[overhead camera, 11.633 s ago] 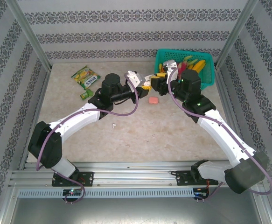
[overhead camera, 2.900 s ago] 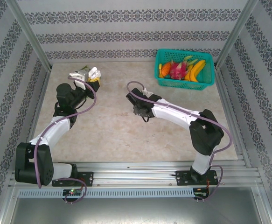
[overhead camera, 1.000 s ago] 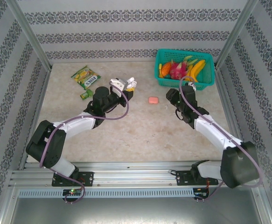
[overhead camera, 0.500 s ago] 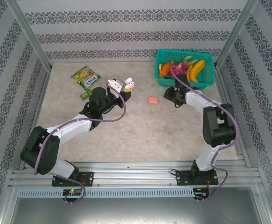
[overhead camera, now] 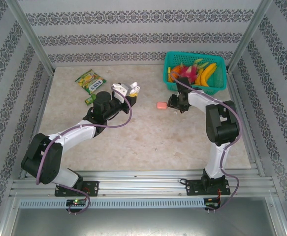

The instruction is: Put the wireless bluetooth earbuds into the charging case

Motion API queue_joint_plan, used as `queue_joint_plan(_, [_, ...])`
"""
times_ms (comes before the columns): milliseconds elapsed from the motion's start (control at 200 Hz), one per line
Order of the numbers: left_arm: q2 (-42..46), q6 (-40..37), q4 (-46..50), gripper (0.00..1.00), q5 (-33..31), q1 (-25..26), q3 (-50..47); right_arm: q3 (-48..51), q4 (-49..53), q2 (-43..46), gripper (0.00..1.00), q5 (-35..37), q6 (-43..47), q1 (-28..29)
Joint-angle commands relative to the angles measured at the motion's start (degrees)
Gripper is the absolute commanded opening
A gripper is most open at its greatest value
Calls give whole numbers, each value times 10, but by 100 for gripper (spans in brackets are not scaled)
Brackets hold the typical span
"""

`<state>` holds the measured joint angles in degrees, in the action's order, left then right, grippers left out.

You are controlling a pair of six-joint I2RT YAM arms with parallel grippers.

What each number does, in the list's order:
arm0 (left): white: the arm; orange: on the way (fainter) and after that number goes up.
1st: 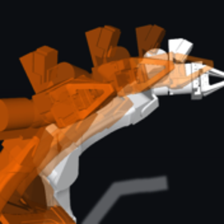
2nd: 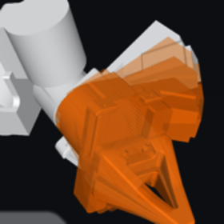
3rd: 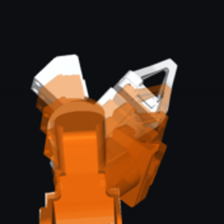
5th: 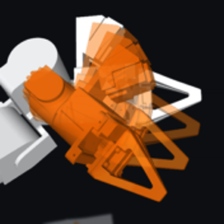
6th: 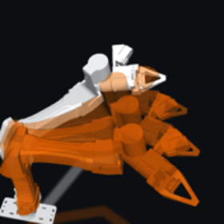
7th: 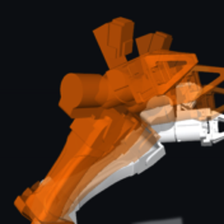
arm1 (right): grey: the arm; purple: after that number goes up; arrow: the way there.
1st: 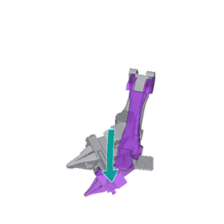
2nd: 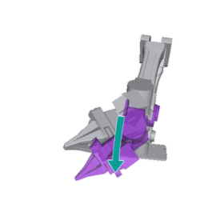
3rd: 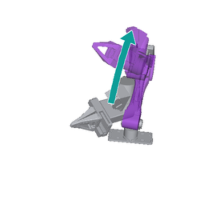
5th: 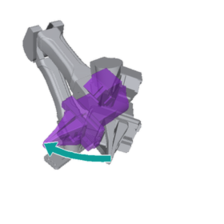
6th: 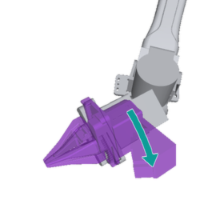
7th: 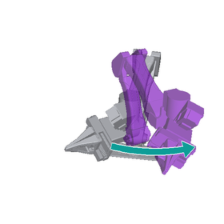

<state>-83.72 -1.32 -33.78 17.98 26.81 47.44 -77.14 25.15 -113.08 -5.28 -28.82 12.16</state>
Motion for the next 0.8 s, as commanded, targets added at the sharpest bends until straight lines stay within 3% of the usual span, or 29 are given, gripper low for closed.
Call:
queue_joint_plan(0, [17,-9,-1,0,12,-8,10,-18,11,-19,49,-13,11,5])
queue_joint_plan(300, [23,-7,-5,0,10,-9,5,2,10,-19,46,-27,5,40])
queue_joint_plan(590, [30,-8,-5,0,8,-11,-2,90,-51,51,42,-78,-73,135])
queue_joint_plan(794, [38,-9,-3,0,7,-11,-7,132,-75,126,45,-31,-114,184])
